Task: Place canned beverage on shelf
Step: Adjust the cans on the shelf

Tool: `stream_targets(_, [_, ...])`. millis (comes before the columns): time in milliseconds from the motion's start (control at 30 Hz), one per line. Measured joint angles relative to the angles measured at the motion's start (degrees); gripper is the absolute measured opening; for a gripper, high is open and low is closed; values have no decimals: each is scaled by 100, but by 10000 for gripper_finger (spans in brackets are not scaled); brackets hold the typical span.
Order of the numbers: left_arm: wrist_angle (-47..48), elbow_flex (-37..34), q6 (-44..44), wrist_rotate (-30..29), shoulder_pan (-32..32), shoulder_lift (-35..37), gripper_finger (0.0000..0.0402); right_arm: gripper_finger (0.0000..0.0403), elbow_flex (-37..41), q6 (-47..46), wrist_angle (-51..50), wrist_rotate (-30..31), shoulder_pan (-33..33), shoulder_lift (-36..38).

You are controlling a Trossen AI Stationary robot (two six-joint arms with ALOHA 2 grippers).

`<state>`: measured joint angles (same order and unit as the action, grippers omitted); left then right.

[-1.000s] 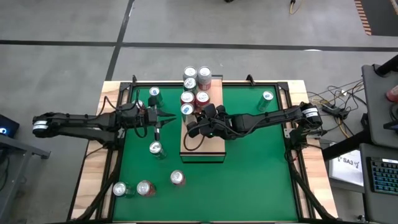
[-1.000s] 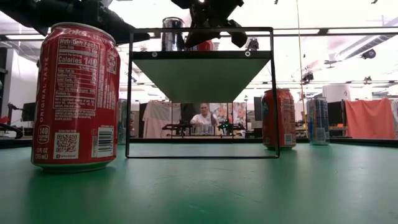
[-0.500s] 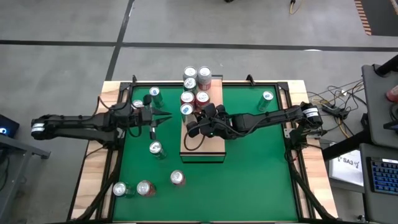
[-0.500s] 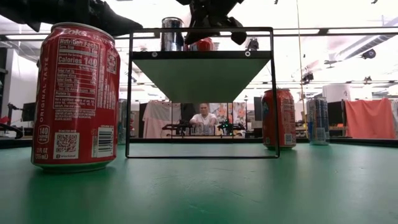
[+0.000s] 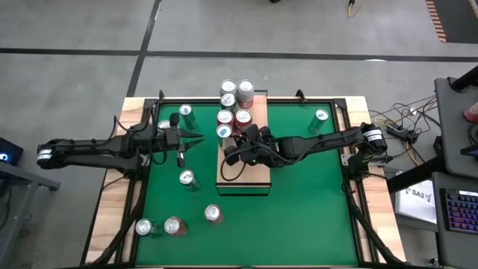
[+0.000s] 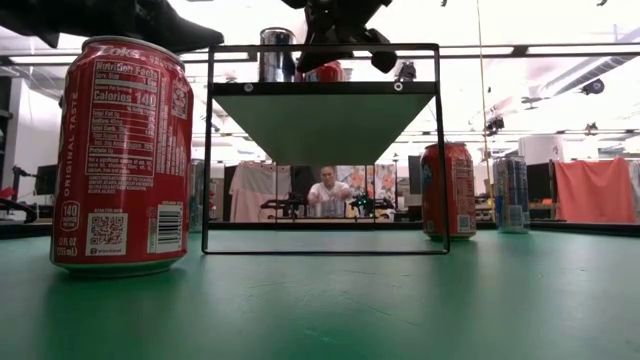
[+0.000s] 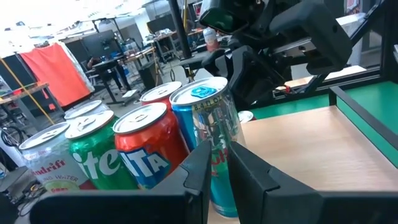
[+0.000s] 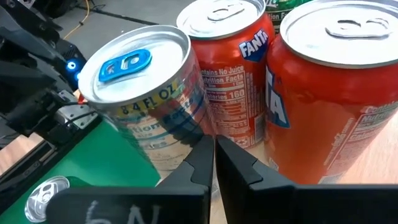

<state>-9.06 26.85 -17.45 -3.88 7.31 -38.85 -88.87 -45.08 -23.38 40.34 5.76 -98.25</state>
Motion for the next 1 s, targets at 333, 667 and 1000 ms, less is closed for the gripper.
stream_targets(333, [317, 0, -66, 0, 0, 672, 37, 9, -993, 423, -815, -25, -22, 350])
stream_targets(667, [621, 0, -119, 0, -2, 1094, 37, 9, -2093, 876, -1573, -376, -634, 311])
stream_targets(1000, [617, 0, -157, 2, -2, 1169, 37, 9, -2056, 997, -1546, -898, -1433, 305])
